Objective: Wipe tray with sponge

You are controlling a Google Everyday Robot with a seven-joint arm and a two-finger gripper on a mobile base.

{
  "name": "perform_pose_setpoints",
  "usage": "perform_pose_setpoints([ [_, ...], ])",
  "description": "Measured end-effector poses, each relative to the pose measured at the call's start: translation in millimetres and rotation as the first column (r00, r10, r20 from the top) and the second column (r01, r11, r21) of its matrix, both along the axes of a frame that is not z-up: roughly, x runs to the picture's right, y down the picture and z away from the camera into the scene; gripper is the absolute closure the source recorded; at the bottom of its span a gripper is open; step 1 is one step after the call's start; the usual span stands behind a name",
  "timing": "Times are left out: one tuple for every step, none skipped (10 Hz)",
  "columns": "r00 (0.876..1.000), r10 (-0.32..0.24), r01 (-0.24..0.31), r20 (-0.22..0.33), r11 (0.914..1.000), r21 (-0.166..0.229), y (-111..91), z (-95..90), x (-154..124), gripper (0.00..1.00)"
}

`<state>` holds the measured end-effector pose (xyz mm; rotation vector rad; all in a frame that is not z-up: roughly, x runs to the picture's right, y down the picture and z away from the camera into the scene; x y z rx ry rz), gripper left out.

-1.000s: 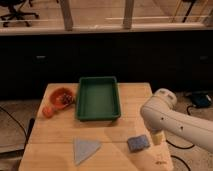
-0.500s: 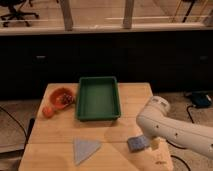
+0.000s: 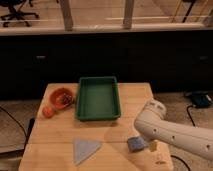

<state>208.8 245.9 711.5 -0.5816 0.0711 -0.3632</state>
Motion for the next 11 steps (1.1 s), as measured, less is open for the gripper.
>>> perform_pose_setpoints([
  [1.000,-0.004,0.004,0.010,1.0000,-0.003,4,1.9,-1,0.20],
  [1.000,-0.006,0.006,0.015,1.0000,-0.004,5,3.3,-1,0.20],
  [1.000,-0.010,0.010,0.019,0.9999,-0.006,7,4.5,-2,0.20],
  [1.000,-0.014,0.015,0.027,0.9999,-0.009,9,6.8,-3,0.20],
  [0.999,-0.014,0.014,0.030,0.9999,-0.007,10,7.8,-4,0.20],
  [0.999,-0.014,0.014,0.029,0.9999,-0.007,10,7.7,-4,0.20],
  [0.999,-0.014,0.015,0.031,0.9999,-0.009,11,8.6,-5,0.20],
  [0.999,-0.020,0.021,0.033,0.9997,-0.009,12,9.5,-5,0.20],
  [0.999,-0.027,0.028,0.035,0.9996,-0.011,14,10.8,-5,0.20],
  [0.999,-0.030,0.030,0.041,0.9995,-0.013,15,12.5,-6,0.20],
  [0.999,-0.026,0.027,0.043,0.9995,-0.017,17,13.6,-5,0.20],
])
